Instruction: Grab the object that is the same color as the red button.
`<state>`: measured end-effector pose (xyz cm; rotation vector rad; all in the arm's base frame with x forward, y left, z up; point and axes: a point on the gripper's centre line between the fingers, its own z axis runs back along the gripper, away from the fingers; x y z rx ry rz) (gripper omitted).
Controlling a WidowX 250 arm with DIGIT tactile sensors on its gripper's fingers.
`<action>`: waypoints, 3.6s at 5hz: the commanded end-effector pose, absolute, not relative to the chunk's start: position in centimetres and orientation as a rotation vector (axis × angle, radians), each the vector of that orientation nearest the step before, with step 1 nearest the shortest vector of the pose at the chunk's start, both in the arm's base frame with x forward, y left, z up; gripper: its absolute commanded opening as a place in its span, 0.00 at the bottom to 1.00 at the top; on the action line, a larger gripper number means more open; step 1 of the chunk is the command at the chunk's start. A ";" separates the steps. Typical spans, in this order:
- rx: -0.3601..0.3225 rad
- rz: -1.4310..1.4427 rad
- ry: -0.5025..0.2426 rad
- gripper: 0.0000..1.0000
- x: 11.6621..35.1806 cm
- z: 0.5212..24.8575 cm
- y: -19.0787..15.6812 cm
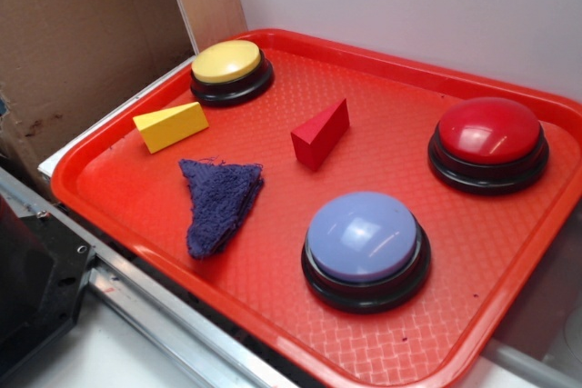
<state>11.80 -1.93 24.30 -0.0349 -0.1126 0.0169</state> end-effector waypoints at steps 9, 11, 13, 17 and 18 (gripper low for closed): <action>0.027 -0.359 0.150 1.00 26.5 11.0 -9.1; -0.051 -0.311 0.224 1.00 26.8 7.1 -8.1; -0.081 -0.344 0.265 1.00 27.0 4.9 -9.2; -0.032 -0.327 0.341 0.00 27.3 2.1 -8.8; -0.030 -0.298 0.329 0.00 27.0 2.3 -8.7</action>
